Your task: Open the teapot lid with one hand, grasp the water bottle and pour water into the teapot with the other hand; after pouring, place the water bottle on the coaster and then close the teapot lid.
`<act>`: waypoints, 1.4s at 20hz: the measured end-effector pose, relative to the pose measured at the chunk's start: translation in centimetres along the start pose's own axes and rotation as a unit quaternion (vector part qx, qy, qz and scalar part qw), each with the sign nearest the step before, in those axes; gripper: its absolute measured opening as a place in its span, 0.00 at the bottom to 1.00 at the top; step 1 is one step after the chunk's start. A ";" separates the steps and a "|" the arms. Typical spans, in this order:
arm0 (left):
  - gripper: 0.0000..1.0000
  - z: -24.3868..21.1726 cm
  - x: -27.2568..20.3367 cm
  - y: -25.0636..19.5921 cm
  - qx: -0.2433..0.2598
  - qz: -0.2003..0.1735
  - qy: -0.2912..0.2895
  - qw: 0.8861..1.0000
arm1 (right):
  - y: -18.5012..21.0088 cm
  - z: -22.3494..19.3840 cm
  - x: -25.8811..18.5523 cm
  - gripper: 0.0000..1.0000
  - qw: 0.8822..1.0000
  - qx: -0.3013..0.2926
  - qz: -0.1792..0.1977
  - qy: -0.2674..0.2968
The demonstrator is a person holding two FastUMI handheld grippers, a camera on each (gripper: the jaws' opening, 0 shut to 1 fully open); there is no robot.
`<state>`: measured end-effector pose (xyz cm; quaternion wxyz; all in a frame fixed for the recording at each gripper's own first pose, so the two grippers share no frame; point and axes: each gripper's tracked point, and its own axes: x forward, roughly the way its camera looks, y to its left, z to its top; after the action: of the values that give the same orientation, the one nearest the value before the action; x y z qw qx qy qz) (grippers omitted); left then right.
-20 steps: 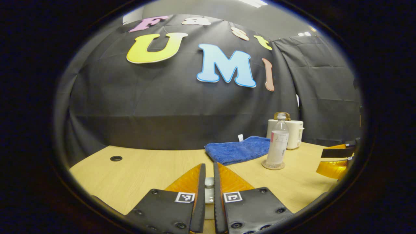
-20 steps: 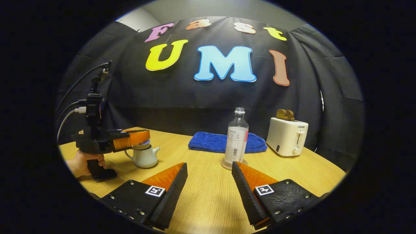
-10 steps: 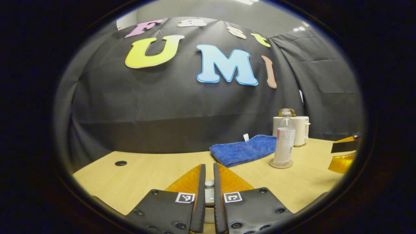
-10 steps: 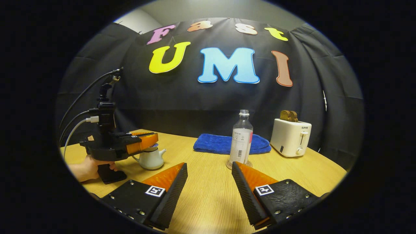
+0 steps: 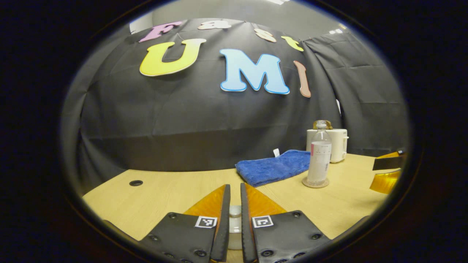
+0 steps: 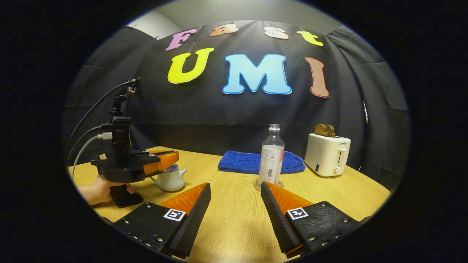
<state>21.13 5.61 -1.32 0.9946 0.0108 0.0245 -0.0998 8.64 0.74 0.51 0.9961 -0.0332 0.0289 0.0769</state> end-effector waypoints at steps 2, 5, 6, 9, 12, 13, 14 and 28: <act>0.21 -0.1 -0.3 -0.3 -0.001 -0.002 0.004 1.000 | 0.2 -0.1 0.0 0.86 1.000 -0.004 0.001 0.002; 0.24 0.2 -1.3 -0.5 0.003 0.006 -0.002 1.000 | 0.2 -0.1 -0.2 0.86 1.000 -0.012 -0.001 0.000; 0.24 0.3 -1.9 -0.5 0.006 0.011 -0.007 1.000 | 0.2 0.0 -0.3 0.86 1.000 -0.014 -0.003 -0.004; 0.24 0.3 -3.2 -0.8 -0.001 0.021 -0.010 1.000 | -0.2 0.3 -0.8 0.86 1.000 -0.020 -0.014 -0.016; 0.25 0.5 -5.0 -1.0 -0.008 0.037 -0.014 0.999 | -0.6 -0.2 -1.9 0.86 1.000 -0.012 -0.022 -0.018; 0.25 0.7 -5.6 -1.2 -0.005 0.042 -0.018 0.999 | -0.8 -0.6 -2.4 0.86 0.999 -0.011 -0.025 -0.017; 0.25 0.8 -6.3 -1.4 -0.006 0.044 -0.020 0.999 | -1.1 -0.9 -2.9 0.86 0.999 -0.011 -0.029 -0.016; 0.34 0.6 -15.3 -5.9 -0.009 0.086 -0.025 0.996 | -0.6 -1.2 -8.4 0.86 0.999 0.027 -0.020 -0.035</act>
<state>5.04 2.81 -0.07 0.9999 0.0016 -0.0002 -0.0140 0.36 -1.17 -0.12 0.9983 -0.0038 -0.0049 0.0574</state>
